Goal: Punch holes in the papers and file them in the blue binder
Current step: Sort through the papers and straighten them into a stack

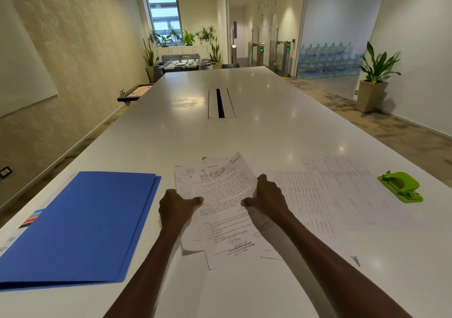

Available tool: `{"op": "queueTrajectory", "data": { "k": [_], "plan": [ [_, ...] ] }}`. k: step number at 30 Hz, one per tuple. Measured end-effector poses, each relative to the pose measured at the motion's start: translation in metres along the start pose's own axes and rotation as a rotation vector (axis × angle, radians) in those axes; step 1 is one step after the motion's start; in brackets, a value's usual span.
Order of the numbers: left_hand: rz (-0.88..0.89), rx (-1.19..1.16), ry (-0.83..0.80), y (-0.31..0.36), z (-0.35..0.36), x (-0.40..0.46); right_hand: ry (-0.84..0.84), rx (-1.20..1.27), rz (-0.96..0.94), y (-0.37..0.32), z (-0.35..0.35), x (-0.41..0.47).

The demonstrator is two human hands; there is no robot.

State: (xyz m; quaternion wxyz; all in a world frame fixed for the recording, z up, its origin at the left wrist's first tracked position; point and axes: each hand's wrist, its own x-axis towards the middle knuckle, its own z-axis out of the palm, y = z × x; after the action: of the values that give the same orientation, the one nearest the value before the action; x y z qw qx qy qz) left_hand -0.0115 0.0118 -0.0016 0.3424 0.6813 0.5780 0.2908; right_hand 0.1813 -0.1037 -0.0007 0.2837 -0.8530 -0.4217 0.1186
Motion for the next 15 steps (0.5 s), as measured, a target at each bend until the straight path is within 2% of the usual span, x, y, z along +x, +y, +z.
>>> {"op": "queueTrajectory", "data": {
  "k": [3,8,11,15],
  "plan": [
    [0.022,-0.086,-0.094,-0.003,0.002,0.007,-0.022,0.083,0.009,-0.002,0.006,0.006],
    [0.165,-0.227,-0.058,0.003,-0.005,0.008,0.023,0.218,0.031,0.002,0.009,0.014],
    [0.197,-0.326,-0.026,0.017,-0.021,0.007,0.023,0.458,0.011,0.000,-0.002,0.018],
    [0.311,-0.380,0.019,0.045,-0.040,-0.004,-0.023,0.817,-0.108,-0.019,-0.032,0.013]
  ]
}}
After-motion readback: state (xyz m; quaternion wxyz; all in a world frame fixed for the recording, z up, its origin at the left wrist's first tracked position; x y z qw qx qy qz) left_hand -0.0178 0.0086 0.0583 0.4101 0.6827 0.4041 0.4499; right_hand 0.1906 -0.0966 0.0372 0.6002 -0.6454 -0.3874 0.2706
